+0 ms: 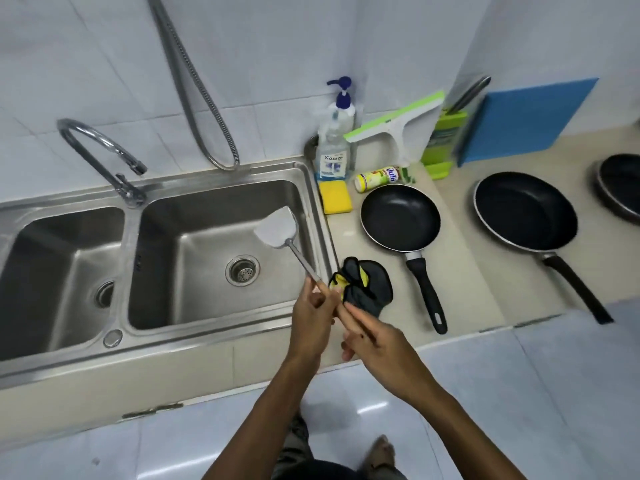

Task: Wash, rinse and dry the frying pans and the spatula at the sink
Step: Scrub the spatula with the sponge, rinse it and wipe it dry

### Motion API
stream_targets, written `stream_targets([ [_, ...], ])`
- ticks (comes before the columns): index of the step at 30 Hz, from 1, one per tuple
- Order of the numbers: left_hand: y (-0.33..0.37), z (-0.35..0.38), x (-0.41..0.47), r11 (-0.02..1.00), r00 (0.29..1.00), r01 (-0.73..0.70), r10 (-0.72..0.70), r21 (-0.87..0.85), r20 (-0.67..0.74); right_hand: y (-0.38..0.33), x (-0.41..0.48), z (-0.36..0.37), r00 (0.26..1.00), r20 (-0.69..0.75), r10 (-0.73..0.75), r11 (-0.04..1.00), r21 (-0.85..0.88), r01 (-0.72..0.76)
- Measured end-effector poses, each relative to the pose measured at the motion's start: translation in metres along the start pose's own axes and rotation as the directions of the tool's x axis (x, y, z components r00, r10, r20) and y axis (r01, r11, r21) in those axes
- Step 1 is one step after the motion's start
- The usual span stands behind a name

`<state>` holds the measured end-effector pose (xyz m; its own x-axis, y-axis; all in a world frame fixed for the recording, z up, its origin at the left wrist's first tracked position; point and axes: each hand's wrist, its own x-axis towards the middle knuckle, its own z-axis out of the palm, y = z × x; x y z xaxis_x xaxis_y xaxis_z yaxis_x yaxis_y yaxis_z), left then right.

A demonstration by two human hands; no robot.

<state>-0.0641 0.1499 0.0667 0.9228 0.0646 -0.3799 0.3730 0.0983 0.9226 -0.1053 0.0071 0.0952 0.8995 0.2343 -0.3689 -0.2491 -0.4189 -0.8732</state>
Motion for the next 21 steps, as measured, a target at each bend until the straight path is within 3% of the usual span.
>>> stream_targets([
  [10, -0.008, 0.227, -0.044, 0.984, 0.96, -0.138, 0.104, 0.114, 0.259, 0.073, -0.117, -0.163, 0.957, -0.288, 0.02, 0.993, 0.119, 0.015],
  [16, -0.004, 0.357, -0.051, 0.972, 0.882, -0.187, 0.101, 0.145, 0.461, 0.112, -0.159, -0.256, 0.876, -0.477, 0.072, 0.983, 0.18, 0.018],
  [21, -0.008, 0.451, -0.032, 0.961, 0.825, -0.213, 0.081, 0.174, 0.56, 0.144, -0.165, -0.332, 0.848, -0.519, 0.111, 0.976, 0.216, 0.005],
])
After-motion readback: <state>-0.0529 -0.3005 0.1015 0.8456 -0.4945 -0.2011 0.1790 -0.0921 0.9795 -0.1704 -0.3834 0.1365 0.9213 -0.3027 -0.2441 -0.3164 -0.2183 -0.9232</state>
